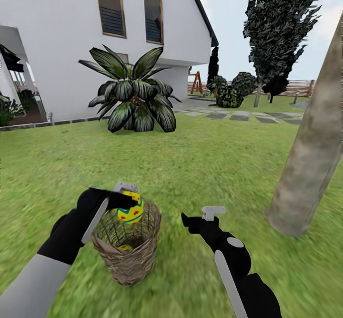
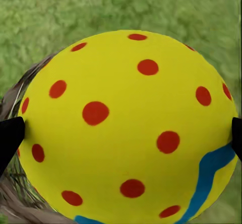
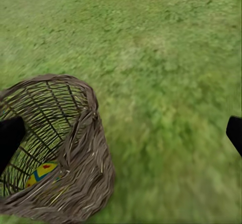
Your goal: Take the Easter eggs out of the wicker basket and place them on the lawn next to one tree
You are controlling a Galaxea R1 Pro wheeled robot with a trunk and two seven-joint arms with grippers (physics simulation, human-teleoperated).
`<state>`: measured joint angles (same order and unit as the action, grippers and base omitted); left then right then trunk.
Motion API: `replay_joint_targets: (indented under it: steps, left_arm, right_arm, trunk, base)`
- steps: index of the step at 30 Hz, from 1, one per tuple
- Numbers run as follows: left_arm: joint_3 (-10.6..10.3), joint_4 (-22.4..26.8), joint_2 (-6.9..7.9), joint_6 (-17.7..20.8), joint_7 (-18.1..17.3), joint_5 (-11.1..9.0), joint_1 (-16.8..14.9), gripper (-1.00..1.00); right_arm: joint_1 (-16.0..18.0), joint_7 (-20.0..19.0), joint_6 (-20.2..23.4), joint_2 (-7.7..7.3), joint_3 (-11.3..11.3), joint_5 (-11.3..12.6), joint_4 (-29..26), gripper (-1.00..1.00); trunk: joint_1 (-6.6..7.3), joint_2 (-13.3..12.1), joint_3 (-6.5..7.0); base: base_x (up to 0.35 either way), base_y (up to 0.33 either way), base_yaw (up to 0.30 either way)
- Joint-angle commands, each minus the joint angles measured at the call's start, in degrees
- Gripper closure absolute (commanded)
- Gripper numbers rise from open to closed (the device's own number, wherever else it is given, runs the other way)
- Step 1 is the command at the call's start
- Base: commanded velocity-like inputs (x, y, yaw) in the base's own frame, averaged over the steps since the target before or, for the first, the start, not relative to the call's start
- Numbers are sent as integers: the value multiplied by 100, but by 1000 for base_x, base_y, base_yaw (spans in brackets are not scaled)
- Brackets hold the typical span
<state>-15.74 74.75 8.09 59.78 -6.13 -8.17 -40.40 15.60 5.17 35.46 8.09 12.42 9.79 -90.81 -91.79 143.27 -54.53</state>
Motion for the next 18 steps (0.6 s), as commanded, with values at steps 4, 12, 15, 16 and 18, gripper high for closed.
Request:
replay_joint_targets:
  steps: [4,12,15,16,18]
  left_arm:
    - [-8,577,8,22,30,-22,219,100]
    - [89,1363,8,22,33,-35,617,100]
    - [98,1469,9,22,33,-36,665,100]
    - [101,1488,9,22,33,-36,671,100]
    - [227,1526,9,22,33,-36,694,100]
  right_arm:
    - [4,54,22,0,6,59,-7,-100]
    - [4,41,22,-3,6,64,-7,-100]
    - [4,38,22,-1,36,66,-7,-100]
    - [4,37,22,-1,41,67,-7,-100]
    - [4,37,22,0,30,67,-7,-100]
  trunk:
    - [13,-5,83]
    - [188,-326,227]
    - [254,-446,281]
    - [276,-486,302]
    - [320,-566,348]
  base:
    - [-79,0,0]
    - [-19,0,0]
    - [-1,0,-4]
    - [0,0,-66]
    - [0,0,-151]
